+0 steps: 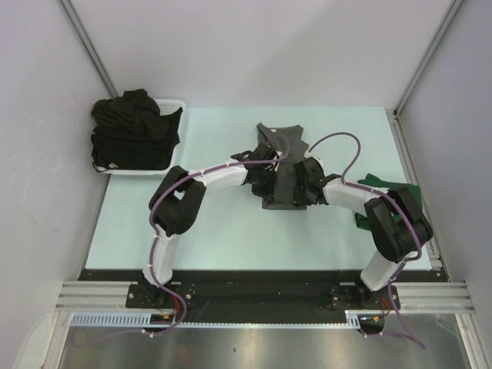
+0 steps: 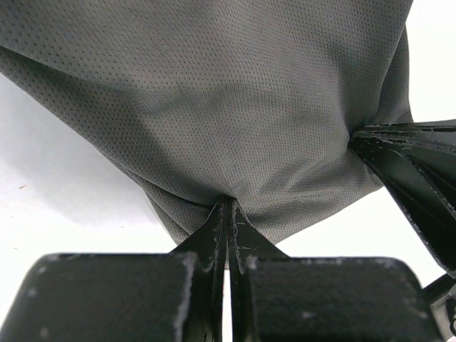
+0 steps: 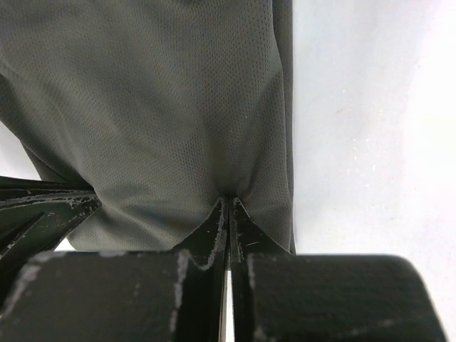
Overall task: Fold and stack the t-shirts
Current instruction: Grab one side of the 2/3 rectangular tshirt with both arms
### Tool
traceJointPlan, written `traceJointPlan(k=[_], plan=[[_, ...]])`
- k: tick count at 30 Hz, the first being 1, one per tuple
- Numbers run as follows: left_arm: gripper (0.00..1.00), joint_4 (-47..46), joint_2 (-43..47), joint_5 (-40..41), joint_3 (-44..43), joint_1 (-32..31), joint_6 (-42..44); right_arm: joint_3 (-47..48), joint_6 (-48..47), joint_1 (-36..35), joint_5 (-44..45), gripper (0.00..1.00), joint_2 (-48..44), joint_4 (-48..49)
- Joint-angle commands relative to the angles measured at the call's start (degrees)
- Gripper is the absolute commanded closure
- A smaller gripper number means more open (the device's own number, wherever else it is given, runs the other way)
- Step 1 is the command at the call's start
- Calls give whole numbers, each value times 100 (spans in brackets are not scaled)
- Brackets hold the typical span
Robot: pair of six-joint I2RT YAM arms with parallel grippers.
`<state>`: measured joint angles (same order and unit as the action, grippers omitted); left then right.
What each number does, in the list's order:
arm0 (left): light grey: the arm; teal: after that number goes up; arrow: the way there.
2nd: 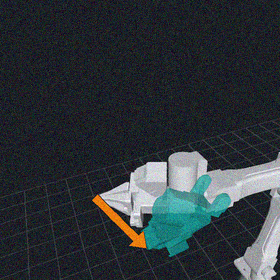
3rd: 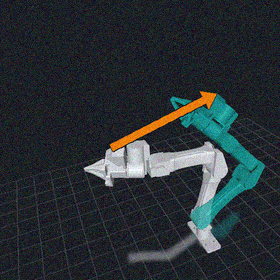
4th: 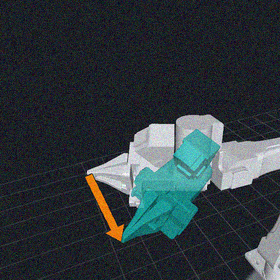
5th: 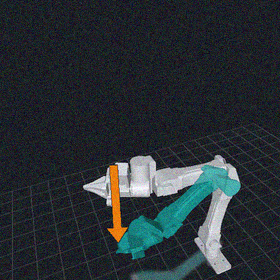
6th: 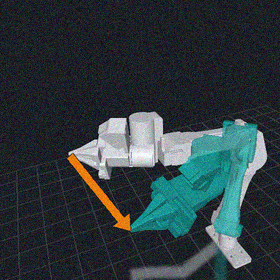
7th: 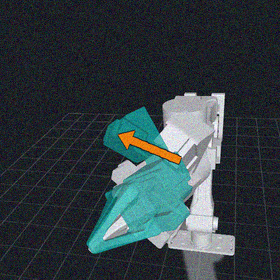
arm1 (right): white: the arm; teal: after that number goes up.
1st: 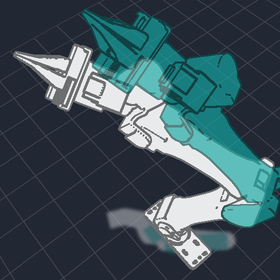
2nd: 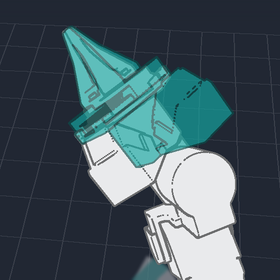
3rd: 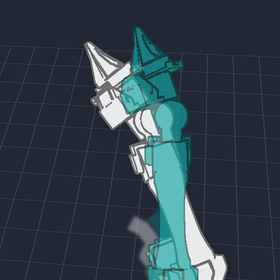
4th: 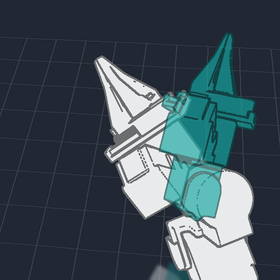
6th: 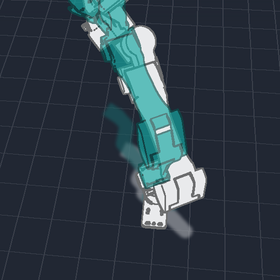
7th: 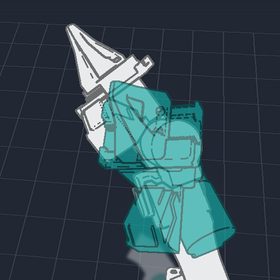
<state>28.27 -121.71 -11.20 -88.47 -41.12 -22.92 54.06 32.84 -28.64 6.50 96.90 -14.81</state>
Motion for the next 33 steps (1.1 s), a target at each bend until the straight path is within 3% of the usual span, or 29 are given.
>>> traceJointPlan(k=[1, 8, 33], plan=[[100, 126, 33, 73, 260, -80, 33, -265, 223, -343, 404, 100, 144, -136], [100, 302, 112, 426, 391, -133, 112, -229, 152, -511, 633, 100, 154, -259], [99, 196, 754, 514, 1192, -300, 33, -872, 469, -1021, 817, 100, -761, -602]])
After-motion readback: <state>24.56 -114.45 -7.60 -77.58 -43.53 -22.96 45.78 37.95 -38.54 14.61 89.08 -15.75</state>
